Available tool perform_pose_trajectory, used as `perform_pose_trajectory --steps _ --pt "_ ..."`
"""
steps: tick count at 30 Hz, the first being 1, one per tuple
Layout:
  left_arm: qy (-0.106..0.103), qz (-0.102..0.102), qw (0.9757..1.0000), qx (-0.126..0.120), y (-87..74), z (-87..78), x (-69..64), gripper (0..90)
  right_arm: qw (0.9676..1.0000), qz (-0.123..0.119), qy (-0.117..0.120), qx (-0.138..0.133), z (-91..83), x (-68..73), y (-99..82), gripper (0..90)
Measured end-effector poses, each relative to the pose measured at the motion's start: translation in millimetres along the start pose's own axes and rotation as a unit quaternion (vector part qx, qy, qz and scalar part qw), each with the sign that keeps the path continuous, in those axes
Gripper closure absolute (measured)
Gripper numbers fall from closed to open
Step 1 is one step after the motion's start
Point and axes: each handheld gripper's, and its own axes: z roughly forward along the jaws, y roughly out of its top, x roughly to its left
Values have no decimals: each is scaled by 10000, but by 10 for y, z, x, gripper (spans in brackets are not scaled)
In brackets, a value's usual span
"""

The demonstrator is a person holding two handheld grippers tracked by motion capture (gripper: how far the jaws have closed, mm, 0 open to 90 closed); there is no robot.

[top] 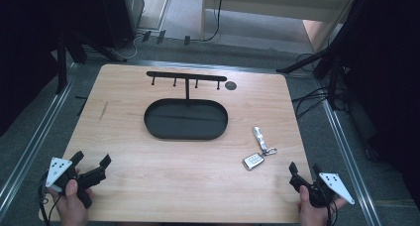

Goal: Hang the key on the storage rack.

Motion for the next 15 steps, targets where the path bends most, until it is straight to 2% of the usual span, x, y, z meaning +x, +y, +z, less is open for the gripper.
perform_pose_trajectory --steps 3,5,7,10,14,15 --pt "16 95 10000 -21 -2 1 -19 9 9998 60 -75 149 20 -28 13 147" --pt "-14 60 10000 -47 -4 -9 -8 9 9991 252 -60 323 40 -77 36 163" --pt "-1 34 10000 -92 -5 -10 -5 9 9985 347 -95 402 39 -99 62 205" --pt "-10 56 10000 -81 -3 -5 -10 9 9981 266 -203 510 36 -77 116 208" --pt "-96 115 9999 -60 2 8 -8 9 9972 7 -171 725 60 8 254 204" --pt "-96 115 9999 -60 2 8 -8 9 9972 7 -171 725 60 8 254 204"
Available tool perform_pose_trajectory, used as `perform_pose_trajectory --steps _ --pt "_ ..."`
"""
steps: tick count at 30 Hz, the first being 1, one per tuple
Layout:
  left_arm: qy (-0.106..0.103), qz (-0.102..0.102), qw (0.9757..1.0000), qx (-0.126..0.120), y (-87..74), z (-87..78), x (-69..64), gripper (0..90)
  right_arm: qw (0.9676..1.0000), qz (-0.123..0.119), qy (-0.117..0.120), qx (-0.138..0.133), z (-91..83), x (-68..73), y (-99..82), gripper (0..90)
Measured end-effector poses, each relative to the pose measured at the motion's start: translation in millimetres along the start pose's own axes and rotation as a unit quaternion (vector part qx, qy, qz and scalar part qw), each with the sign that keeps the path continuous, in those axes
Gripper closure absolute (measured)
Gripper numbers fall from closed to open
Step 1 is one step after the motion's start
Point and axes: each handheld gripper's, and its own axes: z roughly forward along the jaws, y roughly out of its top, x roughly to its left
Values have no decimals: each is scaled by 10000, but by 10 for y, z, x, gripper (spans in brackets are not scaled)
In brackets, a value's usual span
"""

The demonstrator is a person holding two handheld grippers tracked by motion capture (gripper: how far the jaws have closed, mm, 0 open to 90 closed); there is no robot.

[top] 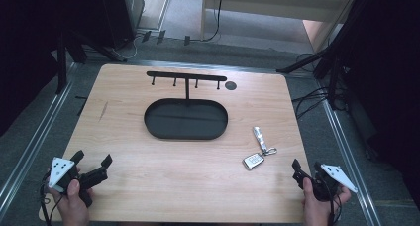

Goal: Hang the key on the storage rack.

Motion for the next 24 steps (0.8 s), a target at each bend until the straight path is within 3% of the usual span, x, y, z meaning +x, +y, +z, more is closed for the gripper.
perform_pose_trajectory --steps 3,9,14,15,22,24 --pt "18 42 10000 24 3 7 -8 9 9993 -284 37 255 32 101 157 204" --pt "-5 -60 10000 36 11 18 20 9 9952 -735 111 641 135 273 382 217" --pt "13 -66 10000 64 14 26 25 9 9911 -896 121 976 214 359 471 250" --pt "2 -74 9999 75 15 27 26 9 9870 -1058 109 1201 257 406 512 258" --pt "-1 -85 9999 105 16 28 27 9 9769 -1347 130 1651 317 505 706 310" --pt "5 -90 9999 121 18 32 27 9 9753 -1319 151 1767 324 529 775 323"
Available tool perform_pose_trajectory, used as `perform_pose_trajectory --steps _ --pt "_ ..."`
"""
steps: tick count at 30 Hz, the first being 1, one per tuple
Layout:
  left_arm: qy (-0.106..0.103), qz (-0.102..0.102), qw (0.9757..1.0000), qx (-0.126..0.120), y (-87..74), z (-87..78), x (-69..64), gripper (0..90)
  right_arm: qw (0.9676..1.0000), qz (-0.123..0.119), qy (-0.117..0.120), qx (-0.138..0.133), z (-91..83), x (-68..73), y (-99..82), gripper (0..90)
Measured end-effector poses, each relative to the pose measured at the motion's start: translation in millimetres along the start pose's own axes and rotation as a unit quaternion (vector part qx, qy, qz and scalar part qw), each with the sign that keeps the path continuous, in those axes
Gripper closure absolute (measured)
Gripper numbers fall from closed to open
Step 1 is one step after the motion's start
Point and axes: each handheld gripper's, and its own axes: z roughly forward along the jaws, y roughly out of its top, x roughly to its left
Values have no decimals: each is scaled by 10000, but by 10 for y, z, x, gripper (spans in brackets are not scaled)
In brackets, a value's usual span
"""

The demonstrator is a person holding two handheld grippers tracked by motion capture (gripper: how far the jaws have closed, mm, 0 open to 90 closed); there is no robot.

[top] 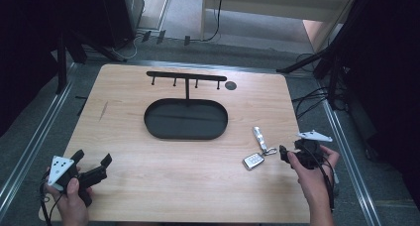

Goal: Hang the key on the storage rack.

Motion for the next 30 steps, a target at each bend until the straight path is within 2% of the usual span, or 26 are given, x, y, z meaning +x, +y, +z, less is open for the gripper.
perform_pose_trajectory --steps 4,6,7,9,11,13,15,19,23,30 --pt "59 -23 10000 42 4 9 -1 9 9998 -93 -3 170 -26 28 145 335" --pt "151 104 9998 126 11 20 -15 9 9995 -121 -13 282 -24 51 218 333" --pt "151 104 9998 126 11 20 -15 9 9995 -121 -13 282 -24 51 218 333" --pt "332 256 9989 201 15 40 -49 9 9988 -141 -10 460 -5 90 320 335" --pt "351 276 9988 209 15 38 -51 9 9985 -167 -1 530 9 104 351 335" --pt "325 253 9989 201 15 39 -48 9 9969 -223 -18 748 61 163 438 336" --pt "321 226 9990 214 17 40 -42 9 9966 -229 -31 794 76 177 456 336" --pt "388 168 9988 262 24 56 -30 9 9940 -281 -161 1044 215 273 556 334" --pt "429 124 9985 323 30 67 -24 9 9915 -275 -224 1251 346 380 620 411" --pt "389 89 9981 475 41 96 -13 9 9846 -561 -295 1628 571 575 749 462"
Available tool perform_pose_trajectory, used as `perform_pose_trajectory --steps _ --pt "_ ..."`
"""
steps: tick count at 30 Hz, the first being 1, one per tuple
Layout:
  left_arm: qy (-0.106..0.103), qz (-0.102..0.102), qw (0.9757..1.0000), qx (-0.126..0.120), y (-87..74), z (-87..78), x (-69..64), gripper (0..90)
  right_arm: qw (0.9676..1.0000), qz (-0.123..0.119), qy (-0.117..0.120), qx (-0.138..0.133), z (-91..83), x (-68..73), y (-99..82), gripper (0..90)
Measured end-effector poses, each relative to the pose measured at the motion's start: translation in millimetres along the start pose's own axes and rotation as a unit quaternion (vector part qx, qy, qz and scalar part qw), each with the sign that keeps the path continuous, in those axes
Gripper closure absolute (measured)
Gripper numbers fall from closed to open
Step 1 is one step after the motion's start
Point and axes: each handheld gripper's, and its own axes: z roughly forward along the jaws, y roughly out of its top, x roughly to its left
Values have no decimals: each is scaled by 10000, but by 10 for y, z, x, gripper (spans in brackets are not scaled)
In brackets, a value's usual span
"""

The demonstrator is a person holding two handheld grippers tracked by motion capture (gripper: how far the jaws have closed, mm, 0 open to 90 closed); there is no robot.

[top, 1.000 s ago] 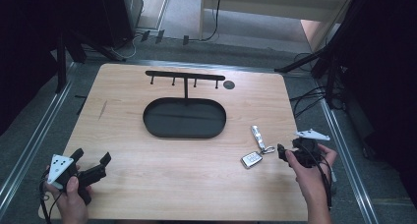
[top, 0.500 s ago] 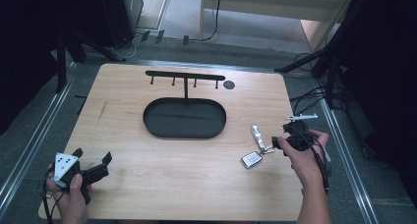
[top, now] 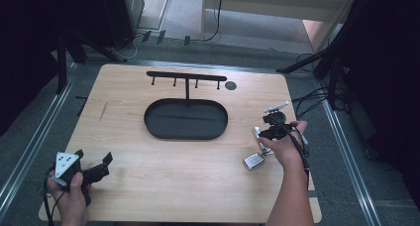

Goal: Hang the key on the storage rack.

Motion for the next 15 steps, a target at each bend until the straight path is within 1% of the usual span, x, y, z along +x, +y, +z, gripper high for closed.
perform_pose_trajectory --steps 2,3,5,7,9,10,13,15 --pt "7 -7 10000 15 2 3 -1 9 9999 -117 -4 94 45 40 48 491" --pt "7 -7 10000 15 2 3 -1 9 9998 -136 -32 164 65 57 69 507" --pt "-5 -10 10000 8 1 2 0 9 9996 -142 9 243 99 68 104 549" --pt "-5 -40 10000 20 2 2 6 9 9996 -115 62 259 125 75 125 558" --pt "8 -28 10000 44 2 0 10 9 9996 -116 63 255 135 88 131 558" --pt "1 -49 10000 45 3 0 15 9 9994 -226 18 262 152 128 143 571" --pt "5 -44 10000 45 2 1 14 9 9992 -298 77 264 179 175 161 592" --pt "7 -29 10000 52 3 -1 11 9 9991 -305 72 268 193 190 168 600"
